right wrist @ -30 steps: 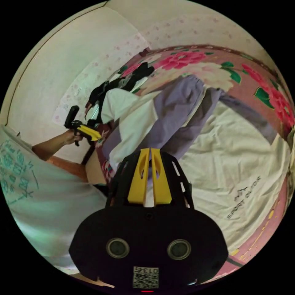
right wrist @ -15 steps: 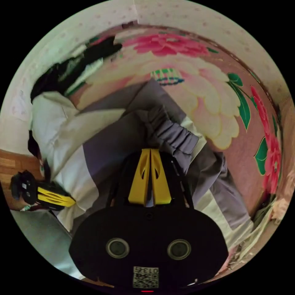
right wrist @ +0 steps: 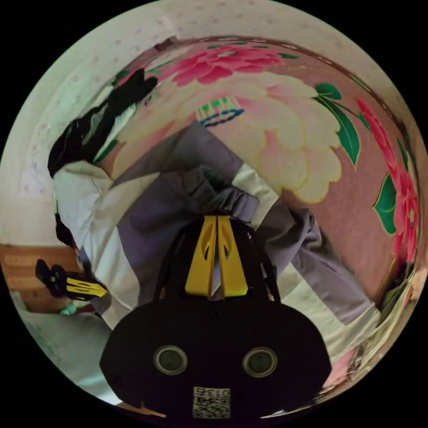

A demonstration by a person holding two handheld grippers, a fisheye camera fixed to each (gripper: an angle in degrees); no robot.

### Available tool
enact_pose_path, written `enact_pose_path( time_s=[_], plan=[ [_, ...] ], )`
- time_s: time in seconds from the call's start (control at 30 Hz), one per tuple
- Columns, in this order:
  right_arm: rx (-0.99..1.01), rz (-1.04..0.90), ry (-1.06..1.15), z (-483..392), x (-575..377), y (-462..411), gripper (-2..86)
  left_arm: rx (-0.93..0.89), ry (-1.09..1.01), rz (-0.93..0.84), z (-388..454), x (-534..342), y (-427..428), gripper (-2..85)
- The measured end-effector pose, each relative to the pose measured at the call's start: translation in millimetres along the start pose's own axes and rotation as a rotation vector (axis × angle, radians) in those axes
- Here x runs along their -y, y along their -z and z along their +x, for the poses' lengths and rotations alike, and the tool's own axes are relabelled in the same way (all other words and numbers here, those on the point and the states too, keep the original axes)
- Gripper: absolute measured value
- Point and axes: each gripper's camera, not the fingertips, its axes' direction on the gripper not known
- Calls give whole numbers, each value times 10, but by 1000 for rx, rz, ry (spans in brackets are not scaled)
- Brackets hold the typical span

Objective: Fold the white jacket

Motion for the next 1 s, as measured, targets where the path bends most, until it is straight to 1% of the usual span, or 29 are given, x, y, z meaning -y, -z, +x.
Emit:
enact_pose_path(
  time_s=[0.03,0.1,0.13,0.2,0.23,0.27,0.3,0.37,0.43,0.5,0.57,0.67,0.7,0.73,0.77,0.8,0.83,0.87,0.9,0.93,1.0],
  plan=[
    [26,28,2,1,25,90,5,-6,27,55,-34,-60,125,7],
    [24,201,108,-211,52,518,14,26,124,227,-218,-336,636,28],
    [25,237,147,-291,65,605,18,48,157,266,-285,-409,758,35],
    [89,334,286,-620,205,807,59,114,336,421,-623,-682,1209,97],
    [113,334,312,-706,272,816,70,124,372,463,-705,-741,1308,109],
    [179,320,375,-902,423,800,86,159,427,529,-853,-839,1475,134],
    [243,312,442,-1117,566,755,95,209,490,556,-993,-917,1603,162],
    [302,276,528,-1459,793,631,111,237,555,593,-1161,-1024,1747,185],
    [366,223,590,-1762,1041,468,128,260,554,576,-1255,-1066,1814,201],
    [459,104,655,-2107,1383,234,142,257,549,484,-1367,-1054,1795,203],
    [507,22,699,-2325,1602,76,145,238,535,453,-1423,-1045,1766,198],
    [482,-105,713,-2569,1887,-253,145,54,489,422,-1545,-928,1636,174],
    [466,-172,693,-2611,1962,-432,135,33,486,392,-1552,-870,1606,130],
    [466,-214,678,-2618,1988,-528,131,48,478,382,-1530,-845,1612,108],
    [513,-312,654,-2609,2009,-701,63,92,446,380,-1440,-801,1661,60],
    [601,-432,650,-2598,2006,-824,24,112,406,391,-1321,-755,1735,33],
    [633,-483,650,-2592,2000,-851,20,118,386,388,-1259,-729,1769,29],
    [643,-457,671,-2556,1956,-762,14,150,334,377,-1097,-676,1848,23],
    [637,-376,737,-2502,1872,-545,9,178,269,374,-900,-630,1947,19],
    [638,-345,762,-2458,1827,-422,8,183,231,378,-790,-607,2002,18],
    [691,-186,815,-2125,1559,196,5,246,52,396,-223,-507,2210,15]
  ],
)
